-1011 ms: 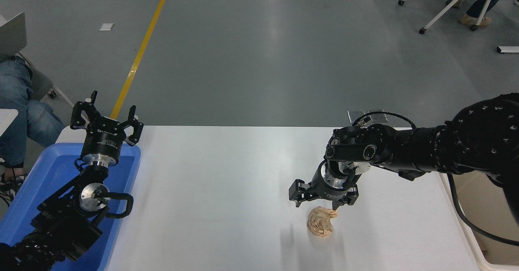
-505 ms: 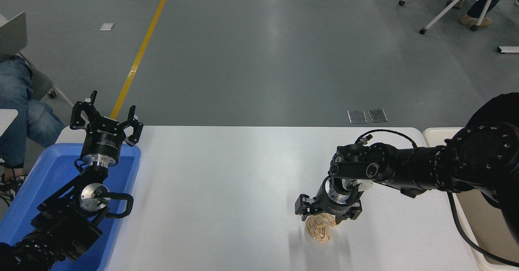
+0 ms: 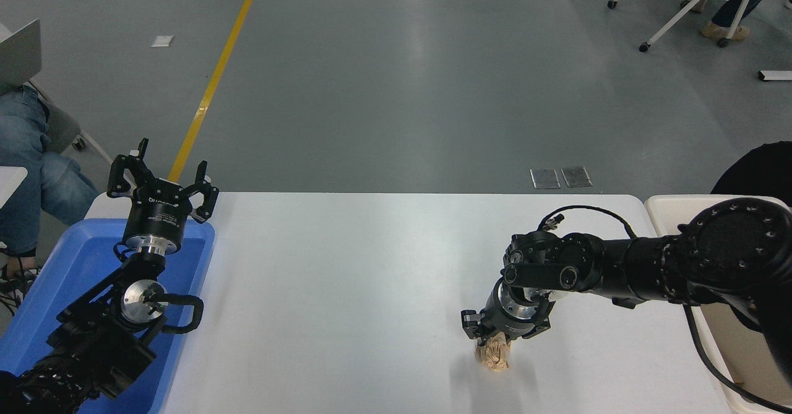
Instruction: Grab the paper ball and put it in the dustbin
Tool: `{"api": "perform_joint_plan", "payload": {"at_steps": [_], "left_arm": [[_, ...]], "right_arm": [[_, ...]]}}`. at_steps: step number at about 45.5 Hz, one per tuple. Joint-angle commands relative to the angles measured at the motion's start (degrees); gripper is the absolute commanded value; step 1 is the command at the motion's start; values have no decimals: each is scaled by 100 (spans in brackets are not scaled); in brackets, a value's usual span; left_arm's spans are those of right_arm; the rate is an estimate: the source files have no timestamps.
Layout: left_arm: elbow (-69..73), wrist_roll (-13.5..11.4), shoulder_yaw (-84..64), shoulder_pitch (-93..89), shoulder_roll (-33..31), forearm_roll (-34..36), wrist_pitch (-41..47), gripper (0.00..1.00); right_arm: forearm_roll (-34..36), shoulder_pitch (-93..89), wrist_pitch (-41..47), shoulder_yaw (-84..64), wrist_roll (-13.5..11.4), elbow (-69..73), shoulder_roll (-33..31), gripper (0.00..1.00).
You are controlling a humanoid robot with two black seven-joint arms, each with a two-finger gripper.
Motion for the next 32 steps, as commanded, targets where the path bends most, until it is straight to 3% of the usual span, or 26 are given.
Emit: {"api": "perform_joint_plan", "payload": {"at_steps": [1,32], "left_arm": [[-1,0,1,0,0,-1,0,99],[-1,0,1,0,0,-1,0,99]], "right_arm": [[-90,745,262,-8,-20,249,-257,0],[516,3831,904,133,-2,1286,-1900,0]]}}
